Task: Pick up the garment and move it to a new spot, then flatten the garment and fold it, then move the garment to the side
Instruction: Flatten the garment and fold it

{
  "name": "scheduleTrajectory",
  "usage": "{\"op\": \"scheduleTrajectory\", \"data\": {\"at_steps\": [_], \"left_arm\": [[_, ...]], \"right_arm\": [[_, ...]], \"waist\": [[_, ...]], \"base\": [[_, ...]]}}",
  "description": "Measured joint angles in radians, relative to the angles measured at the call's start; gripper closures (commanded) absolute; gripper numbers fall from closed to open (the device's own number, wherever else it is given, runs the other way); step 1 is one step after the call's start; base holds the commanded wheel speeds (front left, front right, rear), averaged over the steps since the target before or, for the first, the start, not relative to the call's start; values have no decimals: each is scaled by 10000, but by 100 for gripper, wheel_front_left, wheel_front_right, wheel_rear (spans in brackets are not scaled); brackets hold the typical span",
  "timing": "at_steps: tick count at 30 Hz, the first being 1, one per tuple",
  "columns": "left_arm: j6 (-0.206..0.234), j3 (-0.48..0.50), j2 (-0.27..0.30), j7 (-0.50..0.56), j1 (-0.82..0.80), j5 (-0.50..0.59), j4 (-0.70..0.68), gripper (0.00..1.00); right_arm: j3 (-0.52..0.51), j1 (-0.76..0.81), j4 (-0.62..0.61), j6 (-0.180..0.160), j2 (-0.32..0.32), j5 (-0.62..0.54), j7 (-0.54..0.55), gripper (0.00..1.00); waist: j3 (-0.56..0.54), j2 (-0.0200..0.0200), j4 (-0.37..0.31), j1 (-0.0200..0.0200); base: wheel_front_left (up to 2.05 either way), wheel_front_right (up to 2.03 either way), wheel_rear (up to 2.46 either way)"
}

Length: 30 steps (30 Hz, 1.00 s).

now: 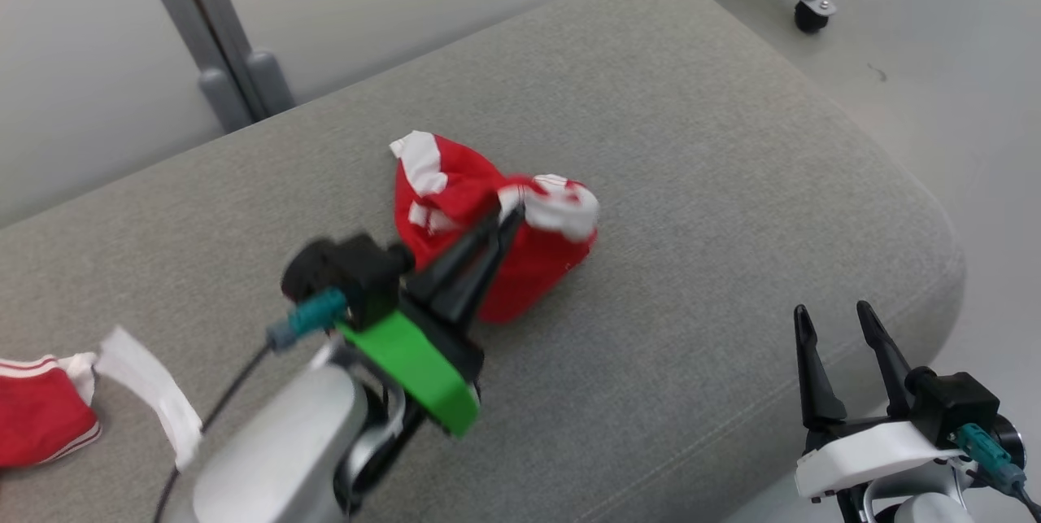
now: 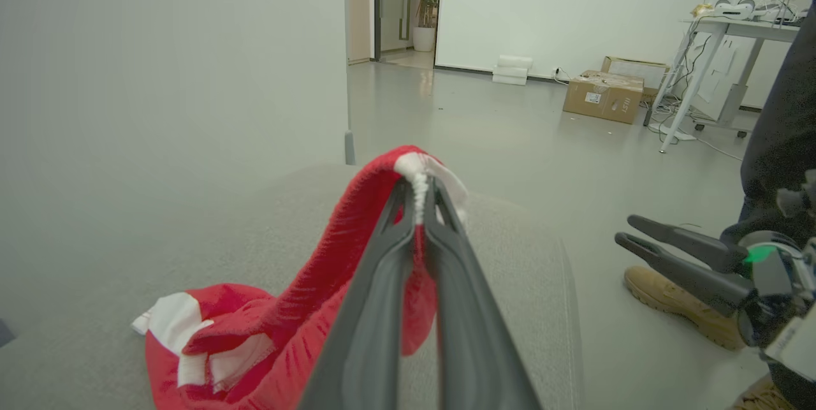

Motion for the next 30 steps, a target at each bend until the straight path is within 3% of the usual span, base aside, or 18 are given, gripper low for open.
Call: {"op": "scheduleTrajectory", "data": {"at_steps": [5, 8, 10, 16, 21, 22, 23, 24, 30], "left_arm": [[508, -460, 180, -550, 2526, 65, -326, 100], [792, -8, 165, -698, 3768, -46, -146, 100], [963, 961, -10, -715, 4510, -119, -88, 100], [357, 3484, -911, -759, 5956, 660, 426, 100], [-21, 4259, -1684, -759, 6333, 1312, 1064, 100], [-31, 4335, -1781, -759, 6362, 1383, 1141, 67], [-38, 4422, -1875, -759, 6410, 1484, 1221, 9], [-63, 4518, -1941, -759, 6467, 1572, 1279, 0], [-67, 4821, -1910, -759, 6829, 1868, 1475, 0]], "right_arm": [[6, 119, 13, 0, 4, -211, 0, 0], [-10, 205, 40, 2, 6, -303, 0, 0], [-2, 240, 52, 0, 6, -372, 0, 0], [12, 416, 86, 2, 8, -518, 0, 0], [40, 510, 125, 2, 10, -608, 0, 0], [44, 524, 127, 2, 10, -621, 0, 0], [46, 526, 127, 2, 10, -652, 0, 0], [52, 526, 128, 2, 10, -702, 0, 0], [25, 533, 96, 2, 10, -802, 0, 0]], "waist": [[-62, 0, 787, 0], [-125, 0, 1276, 0], [-172, 0, 1616, 0], [-312, 0, 2516, 0], [-458, -1, 3051, 0], [-488, 0, 3118, 0], [-530, 0, 3193, 0], [-576, 0, 3247, 0], [-798, 0, 3374, 0]], "base": [[0, 0, 0], [0, 0, 0], [0, 0, 0], [0, 0, 0], [0, 0, 0], [0, 0, 0], [0, 0, 0], [0, 0, 0], [0, 0, 0]]}}
